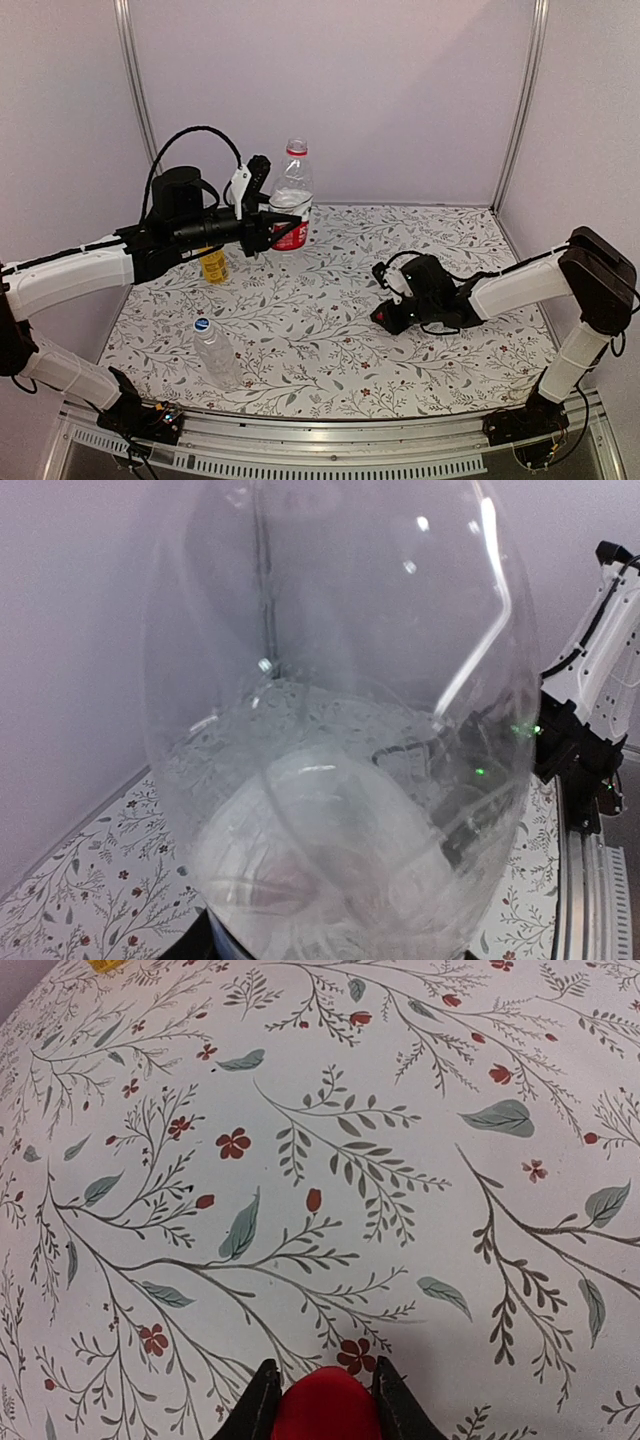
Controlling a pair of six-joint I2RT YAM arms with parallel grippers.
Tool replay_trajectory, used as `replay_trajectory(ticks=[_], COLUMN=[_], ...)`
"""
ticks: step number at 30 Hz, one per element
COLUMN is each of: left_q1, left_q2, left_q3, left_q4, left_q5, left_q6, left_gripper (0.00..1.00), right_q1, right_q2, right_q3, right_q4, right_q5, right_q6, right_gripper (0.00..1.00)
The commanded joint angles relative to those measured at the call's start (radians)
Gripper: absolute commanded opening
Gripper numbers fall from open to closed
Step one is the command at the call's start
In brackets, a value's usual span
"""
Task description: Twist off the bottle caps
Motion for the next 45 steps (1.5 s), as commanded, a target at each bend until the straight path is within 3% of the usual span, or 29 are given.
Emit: replay_trajectory(ticks=[1,6,12,20,25,30,39,45], left_q1=[0.008,0.008,0.008,0.008,0.009,-0.021,-0.068,-0.08], left_q2=[0.009,0.006,0.006,0.011,0.024,0.045,0.066,0.07], left_q3=[-0.007,-0.007,-0.008,-0.008,-0.008,-0.002,0.01,0.02], left_q4=[0.027,0.027,0.025,0.024,0.022,-0.012,-0.037,-0.05], left_q5=[0.009,0.007,0.004,0.009,0.028,0.034,-0.009,-0.053], left_q6=[-0.008,-0.004,-0.002,0.0,0.01,0.076,0.106,0.11], left_gripper=[0.43,0.43,0.44,0.44,0.44,0.44,0.46,0.46], right_q1=[0.027,0.038,0.048,0.048,0.047,0.047,0.047,0.047], right_q2=[0.065,0.118,0.128,0.023,-0.162,-0.255,-0.146,-0.053], right_q3=[0.033,0.055,0.058,0.099,0.227,0.495,0.945,1.045], right_q4=[0.03,0.017,-0.011,-0.124,-0.261,-0.404,-0.534,-0.571], right_q5=[0.034,0.049,0.076,0.08,0.049,-0.036,-0.193,-0.287], right_q6=[-0.002,-0.02,-0.049,-0.054,-0.074,-0.141,-0.219,-0.197], right_gripper=[0.28,0.31,0.42,0.66,0.85,0.96,0.99,0.93])
